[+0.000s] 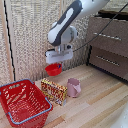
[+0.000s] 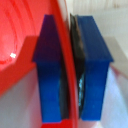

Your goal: Move your gripper in the direction of the red bowl and clutch it softly. Cautiously raise the red bowl up from the surface. Hover the red bowl above the basket and gently bring it down inside. Let go of the gripper's grasp when the red bowl is within the basket.

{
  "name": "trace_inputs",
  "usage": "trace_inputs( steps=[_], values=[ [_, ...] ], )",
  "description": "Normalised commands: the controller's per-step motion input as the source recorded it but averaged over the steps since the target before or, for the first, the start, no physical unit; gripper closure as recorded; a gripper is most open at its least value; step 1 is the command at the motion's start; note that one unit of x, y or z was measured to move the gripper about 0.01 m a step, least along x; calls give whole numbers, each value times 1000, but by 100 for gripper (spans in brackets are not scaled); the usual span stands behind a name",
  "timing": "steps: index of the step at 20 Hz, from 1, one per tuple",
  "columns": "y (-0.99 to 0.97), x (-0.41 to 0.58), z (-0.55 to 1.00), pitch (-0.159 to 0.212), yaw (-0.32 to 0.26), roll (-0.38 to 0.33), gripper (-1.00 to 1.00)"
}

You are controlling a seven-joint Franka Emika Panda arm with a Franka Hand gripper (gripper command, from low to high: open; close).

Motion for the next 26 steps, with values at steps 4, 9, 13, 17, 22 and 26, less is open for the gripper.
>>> trace_inputs(
  steps=[4, 9, 13, 17, 22, 26],
  values=[
    [470, -47, 858, 95, 139, -39, 100],
    [557, -190, 723, 26, 84, -37, 100],
    [633, -249, 624, 0, 58, -13, 100],
    [691, -242, 531, -1, 38, -2, 100],
    [745, -201, 270, -53, 21, 0, 100],
    [764, -234, 53, -87, 7, -1, 100]
  ],
)
